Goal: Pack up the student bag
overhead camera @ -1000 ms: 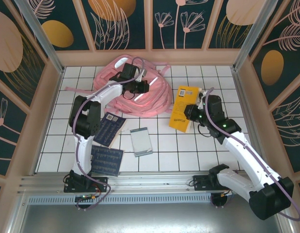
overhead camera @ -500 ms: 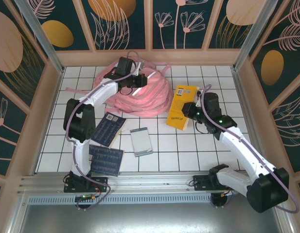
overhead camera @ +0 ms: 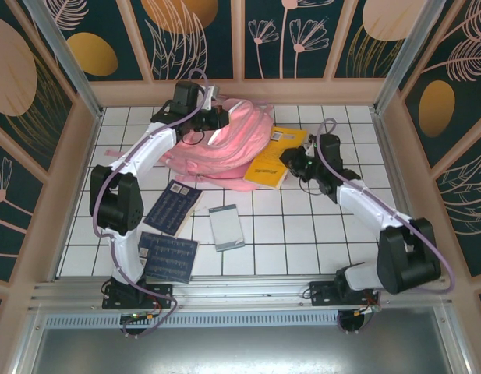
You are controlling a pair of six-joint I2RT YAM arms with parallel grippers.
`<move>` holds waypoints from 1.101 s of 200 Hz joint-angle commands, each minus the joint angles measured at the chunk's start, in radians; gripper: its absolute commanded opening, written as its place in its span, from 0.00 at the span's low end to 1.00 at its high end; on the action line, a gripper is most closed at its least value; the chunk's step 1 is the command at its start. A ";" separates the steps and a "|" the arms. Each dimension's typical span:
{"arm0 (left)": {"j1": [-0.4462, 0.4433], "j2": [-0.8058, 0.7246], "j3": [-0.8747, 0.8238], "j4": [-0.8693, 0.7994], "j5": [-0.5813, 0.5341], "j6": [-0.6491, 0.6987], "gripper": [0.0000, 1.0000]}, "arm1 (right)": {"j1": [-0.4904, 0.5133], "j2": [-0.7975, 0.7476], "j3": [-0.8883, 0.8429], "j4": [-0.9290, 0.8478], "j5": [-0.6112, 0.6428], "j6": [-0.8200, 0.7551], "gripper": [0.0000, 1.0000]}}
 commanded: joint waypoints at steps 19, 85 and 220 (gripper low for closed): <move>-0.003 -0.077 0.000 -0.008 0.063 -0.019 0.33 | -0.010 0.144 0.178 0.336 -0.192 0.017 0.00; -0.073 -0.214 -0.094 -0.122 -0.190 0.107 0.65 | 0.029 0.249 0.207 0.601 -0.319 0.147 0.00; -0.210 -0.038 0.084 -0.242 -0.625 0.198 0.65 | 0.079 0.249 0.264 0.534 -0.316 0.115 0.00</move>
